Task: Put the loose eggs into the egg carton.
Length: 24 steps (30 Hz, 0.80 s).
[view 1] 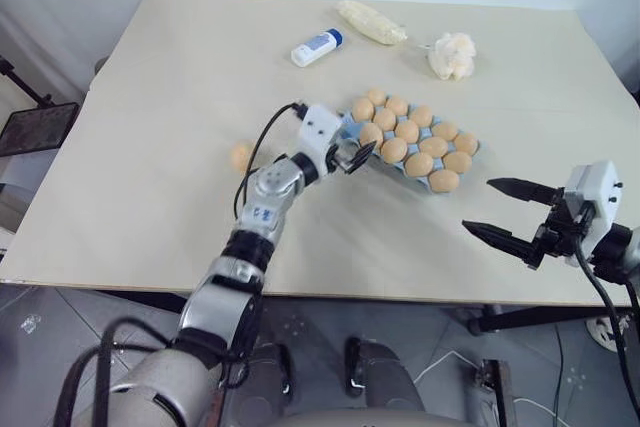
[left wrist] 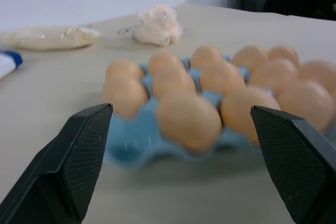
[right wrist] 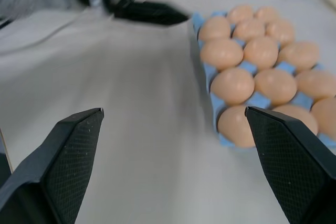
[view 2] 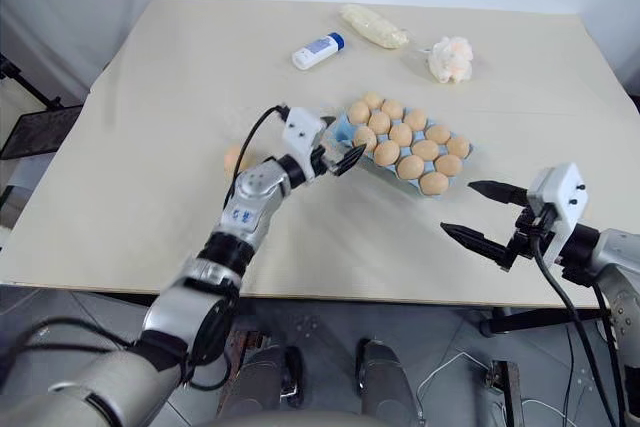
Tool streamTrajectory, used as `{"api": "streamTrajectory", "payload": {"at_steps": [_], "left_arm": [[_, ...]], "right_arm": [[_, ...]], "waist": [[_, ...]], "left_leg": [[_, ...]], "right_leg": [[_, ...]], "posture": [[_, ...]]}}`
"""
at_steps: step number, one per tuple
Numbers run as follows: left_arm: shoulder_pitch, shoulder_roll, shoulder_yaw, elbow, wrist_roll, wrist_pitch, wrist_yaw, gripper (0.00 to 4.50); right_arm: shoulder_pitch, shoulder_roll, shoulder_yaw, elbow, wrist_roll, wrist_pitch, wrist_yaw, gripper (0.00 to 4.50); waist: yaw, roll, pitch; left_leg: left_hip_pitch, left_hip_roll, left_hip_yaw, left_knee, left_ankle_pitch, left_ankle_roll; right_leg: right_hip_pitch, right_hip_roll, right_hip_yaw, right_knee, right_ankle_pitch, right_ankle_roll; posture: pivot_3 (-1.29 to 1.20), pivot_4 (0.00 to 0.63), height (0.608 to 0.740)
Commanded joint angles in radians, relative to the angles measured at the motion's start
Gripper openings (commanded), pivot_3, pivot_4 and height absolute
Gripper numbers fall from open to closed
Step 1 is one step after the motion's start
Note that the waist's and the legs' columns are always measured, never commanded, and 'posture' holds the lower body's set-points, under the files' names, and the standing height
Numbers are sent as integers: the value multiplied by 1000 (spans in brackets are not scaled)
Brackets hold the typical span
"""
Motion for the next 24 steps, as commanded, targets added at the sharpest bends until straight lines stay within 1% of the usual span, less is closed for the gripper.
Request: {"api": "streamTrajectory", "payload": {"at_steps": [1, 5, 9, 14, 19, 24], "left_arm": [[170, 35, 8, -319, -112, 66, -73, 4487], [369, 98, 25, -551, -208, 192, -114, 4487], [498, 160, 53, -661, -255, 257, -126, 4487], [647, 234, 143, -742, -301, 256, -130, 4487], [704, 283, 244, -746, -310, 230, -99, 4487], [705, 300, 273, -762, -307, 220, -82, 4487]], "right_arm": [[-26, 41, -39, -7, 51, -38, 10, 4500], [-31, 87, -20, -19, 55, -48, -2, 4500], [-30, 125, -6, -32, 59, -57, -13, 4500], [-32, 139, -5, -27, 68, -62, -6, 4500], [-49, 127, -4, -1, 60, -60, 0, 4500], [-66, 120, 11, 22, 45, -57, 11, 4500]], "waist": [[-1, 0, 0], [-7, 1, 0], [-5, 1, -1], [-19, 1, -1], [-22, 1, -1], [-20, 1, -1]], "left_leg": [[0, 0, 0, 0, 0, 0], [2, 0, 0, 1, 1, 1], [2, 0, -1, 2, 2, -1], [2, 1, 1, 2, 2, -1], [2, 2, 1, 1, 2, -2], [2, 2, 1, -1, 2, -2]], "right_leg": [[0, 0, 0, 1, 0, 0], [2, -3, 1, 3, 0, 0], [2, -3, 1, 2, 3, -2], [3, -5, 3, -2, 5, -6], [3, -6, 4, -3, 1, -13], [2, -6, 4, -4, 1, -14]], "posture": [[0, 150, 740], [0, 150, 740], [0, 150, 740], [0, 150, 740], [0, 150, 740], [0, 150, 740]]}}
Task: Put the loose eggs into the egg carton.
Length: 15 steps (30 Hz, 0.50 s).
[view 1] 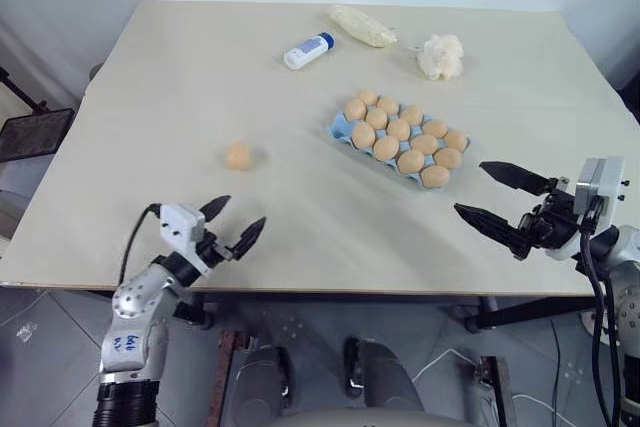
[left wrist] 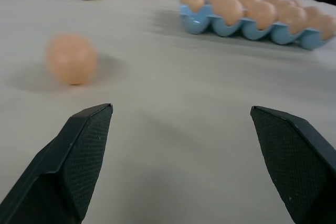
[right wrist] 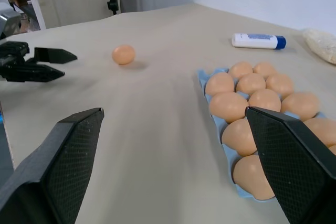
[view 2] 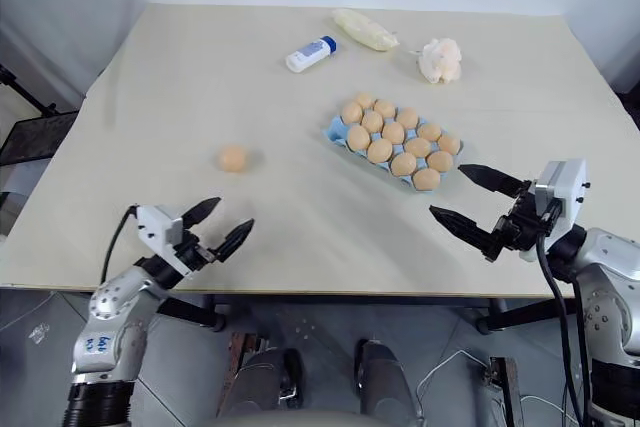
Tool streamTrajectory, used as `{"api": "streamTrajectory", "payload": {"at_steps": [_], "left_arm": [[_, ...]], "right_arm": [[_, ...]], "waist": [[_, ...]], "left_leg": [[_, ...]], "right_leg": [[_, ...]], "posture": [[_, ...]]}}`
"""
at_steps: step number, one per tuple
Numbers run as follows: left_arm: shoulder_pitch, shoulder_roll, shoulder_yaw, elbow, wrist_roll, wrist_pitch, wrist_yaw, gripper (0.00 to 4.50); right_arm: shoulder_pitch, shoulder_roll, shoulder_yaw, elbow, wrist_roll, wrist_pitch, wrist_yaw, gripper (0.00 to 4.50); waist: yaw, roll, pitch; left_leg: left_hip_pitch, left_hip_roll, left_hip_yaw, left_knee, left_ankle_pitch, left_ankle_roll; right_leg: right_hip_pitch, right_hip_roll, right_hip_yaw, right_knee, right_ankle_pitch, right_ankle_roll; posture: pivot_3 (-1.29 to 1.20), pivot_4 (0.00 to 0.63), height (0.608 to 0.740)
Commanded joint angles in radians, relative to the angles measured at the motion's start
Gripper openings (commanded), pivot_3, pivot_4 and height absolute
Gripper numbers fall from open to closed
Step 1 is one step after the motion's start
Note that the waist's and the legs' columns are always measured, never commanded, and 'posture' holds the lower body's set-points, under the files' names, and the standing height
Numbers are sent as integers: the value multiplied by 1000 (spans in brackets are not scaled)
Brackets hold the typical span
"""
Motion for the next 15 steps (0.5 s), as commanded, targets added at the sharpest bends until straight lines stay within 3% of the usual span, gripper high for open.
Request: {"api": "streamTrajectory", "payload": {"at_steps": [1, 10, 15], "left_arm": [[-4, 16, 36, -57, -6, -29, 30, 4487], [-134, 86, 78, 61, 58, 90, 185, 4487], [-379, 61, -3, 276, 147, 26, 233, 4487]], "right_arm": [[-21, -18, 0, 5, -1, -12, 11, 4500], [-51, -27, 27, 35, -19, -7, 19, 4500], [-81, -29, 55, 52, -33, 0, 23, 4500]], "waist": [[1, 0, 0], [1, 0, 0], [11, 0, 0]], "left_leg": [[0, 0, 0, 0, 0, 0], [0, 1, 0, -2, 0, -1], [-1, 0, 0, -1, 0, -1]], "right_leg": [[0, 0, 0, 0, 0, 0], [-2, 1, 0, 0, 2, 4], [-1, 0, -1, 0, 5, 8]], "posture": [[0, 150, 740], [0, 150, 740], [0, 150, 740]]}}
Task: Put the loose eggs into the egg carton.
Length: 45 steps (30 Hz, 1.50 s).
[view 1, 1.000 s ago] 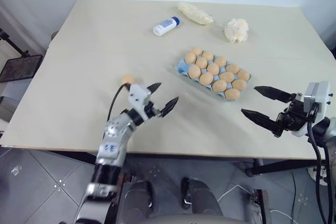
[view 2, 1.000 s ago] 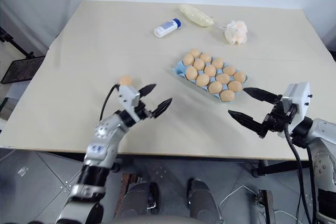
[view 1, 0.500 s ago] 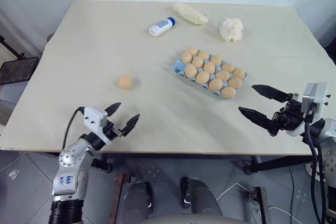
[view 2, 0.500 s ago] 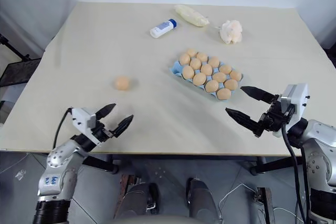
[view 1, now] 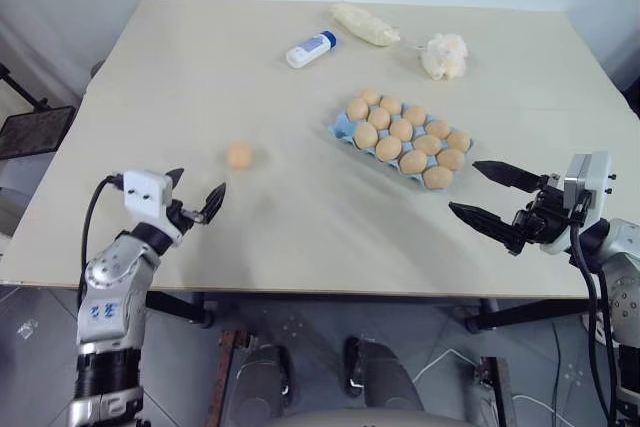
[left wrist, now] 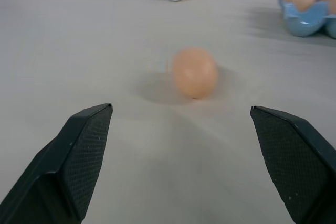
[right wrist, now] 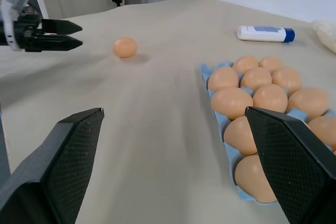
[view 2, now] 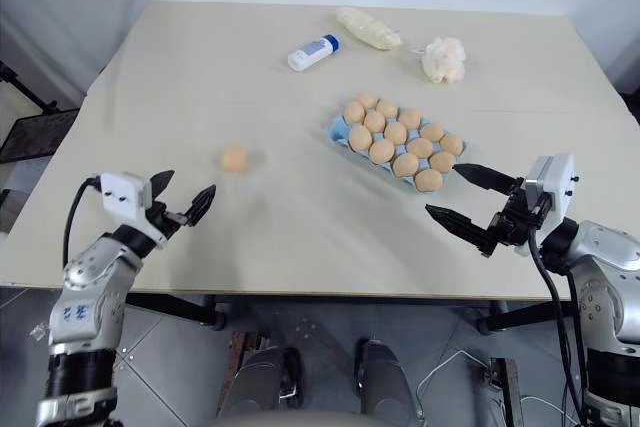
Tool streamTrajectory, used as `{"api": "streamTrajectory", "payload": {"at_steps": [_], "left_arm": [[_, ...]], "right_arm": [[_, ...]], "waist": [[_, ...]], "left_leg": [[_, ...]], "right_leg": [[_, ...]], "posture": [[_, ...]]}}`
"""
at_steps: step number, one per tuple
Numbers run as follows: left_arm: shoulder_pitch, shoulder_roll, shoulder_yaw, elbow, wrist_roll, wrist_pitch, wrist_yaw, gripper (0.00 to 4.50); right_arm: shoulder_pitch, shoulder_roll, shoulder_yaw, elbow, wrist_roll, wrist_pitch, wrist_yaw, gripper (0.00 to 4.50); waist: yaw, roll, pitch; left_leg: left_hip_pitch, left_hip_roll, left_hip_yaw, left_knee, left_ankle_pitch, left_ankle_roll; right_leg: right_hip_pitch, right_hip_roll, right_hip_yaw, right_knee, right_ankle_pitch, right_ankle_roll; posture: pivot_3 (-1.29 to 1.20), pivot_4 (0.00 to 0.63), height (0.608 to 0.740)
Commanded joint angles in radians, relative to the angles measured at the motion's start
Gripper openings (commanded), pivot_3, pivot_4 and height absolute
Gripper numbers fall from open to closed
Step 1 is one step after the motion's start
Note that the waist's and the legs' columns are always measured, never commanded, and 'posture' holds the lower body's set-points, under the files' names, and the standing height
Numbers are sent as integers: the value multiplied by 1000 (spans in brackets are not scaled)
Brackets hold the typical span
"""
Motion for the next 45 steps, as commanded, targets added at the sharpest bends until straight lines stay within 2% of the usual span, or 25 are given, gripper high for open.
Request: {"api": "streamTrajectory", "payload": {"at_steps": [1, 9, 18, 21, 27, 29, 38, 42, 45], "left_arm": [[-158, -15, -38, 129, 58, -66, 43, 4487], [-359, -7, -99, 371, 84, -102, -33, 4487], [-421, -1, -153, 514, 128, -48, -71, 4487], [-423, -9, -148, 531, 129, -31, -59, 3880], [-435, -11, -143, 554, 135, -43, -60, 2001], [-461, -5, -143, 569, 126, -92, -99, 1691], [-694, -40, -190, 768, 154, -263, -192, 1611], [-851, -155, -216, 974, 152, -312, -305, 1611], [-908, -201, -221, 1091, 171, -357, -325, 1611]], "right_arm": [[-19, -19, 7, -2, -2, -2, 14, 4500], [-24, -28, 12, 4, -9, 3, 11, 4500], [0, -29, -1, -11, -13, 8, -4, 4500], [5, -31, -4, -12, -15, 8, -11, 4500], [4, -33, -7, -12, -20, 6, -18, 4500], [6, -34, -11, -14, -22, 5, -22, 4500], [49, -33, -49, -50, -17, 1, -52, 4500], [89, -7, -75, -94, -7, -10, -81, 4500], [101, 8, -89, -111, 0, -25, -95, 4500]], "waist": [[7, 0, 0], [-5, 0, 0], [-5, 0, 0], [-5, 0, 0], [-4, 0, 0], [-4, 0, 0], [9, -1, 0], [13, -1, 0], [19, -1, 0]], "left_leg": [[0, 0, 0, 0, 0, 0], [-1, 2, 2, -3, 1, 3], [-1, 1, 2, -1, 1, 3], [-1, 1, 2, -1, 1, 3], [-1, 1, 2, -2, 1, 3], [-1, 1, 2, -1, 1, 3], [-2, -1, 2, -1, -1, 0], [-2, -2, 3, -1, 0, 6], [-4, -4, 2, 0, 0, 6]], "right_leg": [[0, 0, -1, 0, 2, 3], [-2, 3, 0, -3, 2, 3], [-1, 2, 0, -2, 3, 4], [-2, 2, 0, -2, 3, 4], [-2, 2, 0, -2, 3, 4], [-2, 2, 0, -2, 3, 4], [-1, 4, -2, -2, 3, 4], [-1, 5, -2, -4, 3, 4], [-2, 6, -3, -6, 3, 5]], "posture": [[0, 150, 740], [0, 150, 740], [0, 150, 740], [0, 150, 740], [0, 150, 740], [0, 150, 740], [0, 150, 740], [0, 150, 740], [0, 150, 740]]}}
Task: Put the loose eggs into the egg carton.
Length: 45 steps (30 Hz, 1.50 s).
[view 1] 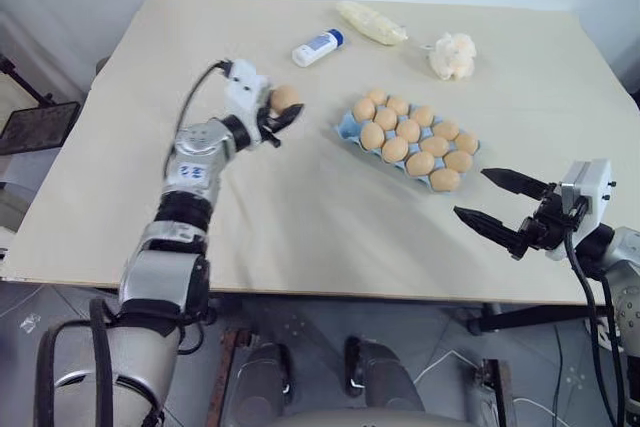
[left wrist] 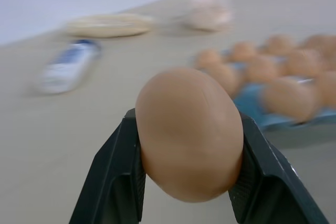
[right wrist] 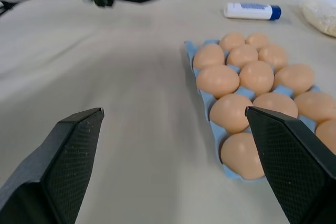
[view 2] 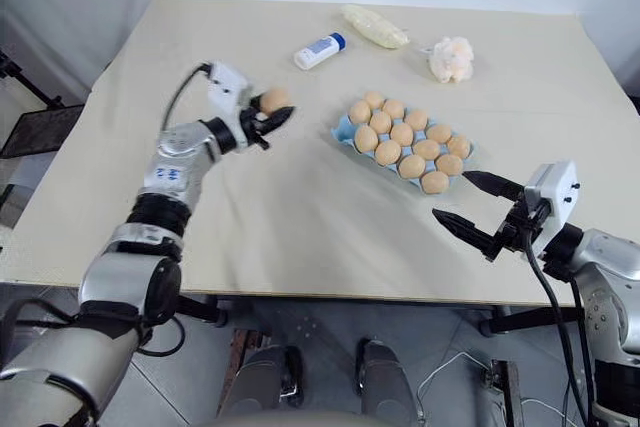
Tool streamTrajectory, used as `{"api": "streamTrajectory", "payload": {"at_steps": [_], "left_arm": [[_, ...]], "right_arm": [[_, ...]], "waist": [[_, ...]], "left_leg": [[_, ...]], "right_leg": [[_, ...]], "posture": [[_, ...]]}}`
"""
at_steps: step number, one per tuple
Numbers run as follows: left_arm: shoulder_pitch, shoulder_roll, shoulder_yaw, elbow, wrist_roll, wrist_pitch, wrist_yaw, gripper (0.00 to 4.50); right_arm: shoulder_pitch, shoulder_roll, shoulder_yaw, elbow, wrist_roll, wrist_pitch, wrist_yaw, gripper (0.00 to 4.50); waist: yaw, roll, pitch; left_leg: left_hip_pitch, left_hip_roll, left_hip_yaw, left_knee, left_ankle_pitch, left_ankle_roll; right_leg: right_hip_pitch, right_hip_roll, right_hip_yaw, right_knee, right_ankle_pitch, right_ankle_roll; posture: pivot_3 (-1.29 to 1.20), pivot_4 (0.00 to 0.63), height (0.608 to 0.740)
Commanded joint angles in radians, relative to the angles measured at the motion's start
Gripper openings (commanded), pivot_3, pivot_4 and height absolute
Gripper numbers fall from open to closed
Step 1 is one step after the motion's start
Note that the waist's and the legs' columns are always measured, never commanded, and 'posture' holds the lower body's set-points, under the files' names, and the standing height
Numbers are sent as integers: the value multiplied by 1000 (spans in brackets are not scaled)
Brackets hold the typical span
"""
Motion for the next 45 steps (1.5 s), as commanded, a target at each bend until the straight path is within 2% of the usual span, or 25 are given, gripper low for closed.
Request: {"api": "streamTrajectory", "payload": {"at_steps": [1, 6, 13, 37, 45], "left_arm": [[-66, -28, 1, 102, 18, -66, -28, 1611], [-134, -79, 12, 202, 36, -103, -6, 1611], [-171, -103, 14, 262, 80, -108, 73, 1611], [-241, -163, 65, 307, 127, -59, 282, 1611], [-244, -176, 74, 310, 146, -56, 300, 4171]], "right_arm": [[9, 13, -55, -48, 31, -30, -20, 4500], [33, 20, -62, -64, 31, -37, -36, 4500], [78, 31, -76, -95, 32, -41, -63, 4500], [116, 31, -66, -128, 31, -38, -90, 4500], [125, 24, -72, -131, 31, -36, -94, 4500]], "waist": [[-3, 0, 0], [-11, 0, 0], [-11, -1, 0], [-7, -1, 0], [-8, -1, 0]], "left_leg": [[0, 0, 0, 0, 0, 0], [-1, 2, -1, -1, -1, -1], [-1, 1, -1, 0, -1, -1], [-1, 1, -1, 0, -1, -1], [-1, 1, -1, 1, -1, -1]], "right_leg": [[0, 0, 0, -1, 0, 0], [-1, 4, 0, -2, 0, 0], [0, 3, -1, -2, 0, 0], [0, 4, -1, -2, 0, 0], [0, 4, -1, -1, 0, 0]], "posture": [[0, 150, 740], [0, 150, 740], [0, 150, 740], [0, 150, 740], [0, 150, 740]]}}
